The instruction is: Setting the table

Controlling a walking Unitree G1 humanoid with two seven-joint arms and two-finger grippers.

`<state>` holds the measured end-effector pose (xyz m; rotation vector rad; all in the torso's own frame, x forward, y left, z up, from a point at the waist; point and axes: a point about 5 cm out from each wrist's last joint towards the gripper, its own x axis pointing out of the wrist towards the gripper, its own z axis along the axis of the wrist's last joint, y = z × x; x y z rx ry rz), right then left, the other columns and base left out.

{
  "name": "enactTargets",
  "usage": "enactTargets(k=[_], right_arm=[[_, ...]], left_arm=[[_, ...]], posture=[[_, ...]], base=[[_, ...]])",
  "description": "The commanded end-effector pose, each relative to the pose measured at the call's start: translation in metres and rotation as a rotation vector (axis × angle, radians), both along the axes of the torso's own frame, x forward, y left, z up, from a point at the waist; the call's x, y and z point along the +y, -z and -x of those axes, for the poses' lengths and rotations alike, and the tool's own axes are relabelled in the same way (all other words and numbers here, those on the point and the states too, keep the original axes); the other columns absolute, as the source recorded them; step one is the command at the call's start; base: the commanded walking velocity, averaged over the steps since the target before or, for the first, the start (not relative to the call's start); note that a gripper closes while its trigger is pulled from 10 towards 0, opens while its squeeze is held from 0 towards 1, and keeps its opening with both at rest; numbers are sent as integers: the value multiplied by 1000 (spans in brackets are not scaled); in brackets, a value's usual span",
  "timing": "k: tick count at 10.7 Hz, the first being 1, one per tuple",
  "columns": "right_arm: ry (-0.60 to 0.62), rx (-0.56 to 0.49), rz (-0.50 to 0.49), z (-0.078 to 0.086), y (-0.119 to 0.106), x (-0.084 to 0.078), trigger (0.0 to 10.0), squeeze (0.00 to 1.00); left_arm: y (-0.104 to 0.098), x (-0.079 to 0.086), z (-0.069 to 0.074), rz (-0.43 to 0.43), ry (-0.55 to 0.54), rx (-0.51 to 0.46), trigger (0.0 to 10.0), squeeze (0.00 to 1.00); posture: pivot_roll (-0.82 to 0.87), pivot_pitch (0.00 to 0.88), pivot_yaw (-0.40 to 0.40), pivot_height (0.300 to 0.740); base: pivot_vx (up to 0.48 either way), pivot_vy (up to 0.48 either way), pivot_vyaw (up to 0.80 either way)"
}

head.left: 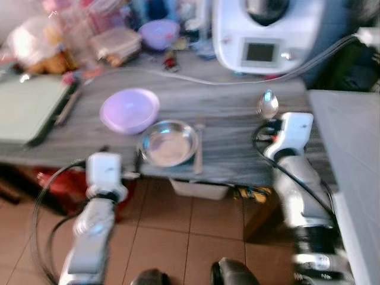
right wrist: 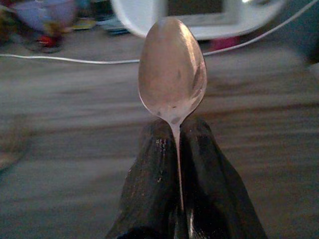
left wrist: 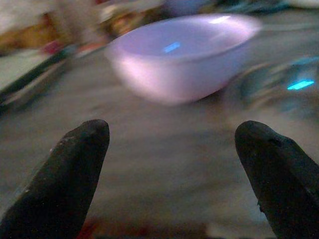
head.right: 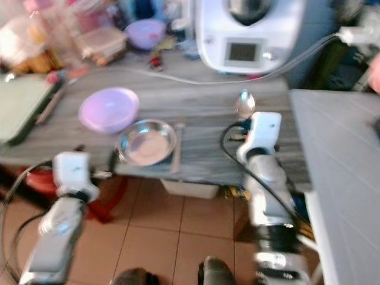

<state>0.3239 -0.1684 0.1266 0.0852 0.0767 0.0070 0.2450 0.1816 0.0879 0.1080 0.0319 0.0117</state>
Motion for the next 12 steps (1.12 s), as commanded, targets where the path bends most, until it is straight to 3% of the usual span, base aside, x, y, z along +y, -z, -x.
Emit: enactTargets(k=[1, 3, 5, 7, 12], right_arm=[[9, 14, -28, -3, 0, 0, 0, 0], [7, 47, -84, -6, 3, 11, 0, 0], [-31, 102, -199, -2, 9, 37, 0, 0], [-44, 126, -260, -1, 7, 49, 0, 0], [19, 226, -306, 2, 14, 47, 0, 0]], left_arm=[[-1, 12, 5, -2, -50, 8, 10000, 0], [3, 21, 13, -16, -67, 38, 10000, 0], [0, 18, 13, -9, -57, 38, 10000, 0], [1, 13, 12, 3, -37, 40, 10000, 0], [0, 6, 10, 25, -16, 45, 10000, 0]], posture=[[-26, 104, 72, 740], [-12, 119, 75, 740], [-6, 128, 75, 740], [-11, 136, 75, 740], [-19, 141, 64, 740]], base=[[0, 0, 0], [0, 0, 0], [0, 0, 0], [0, 0, 0], [0, 0, 0]])
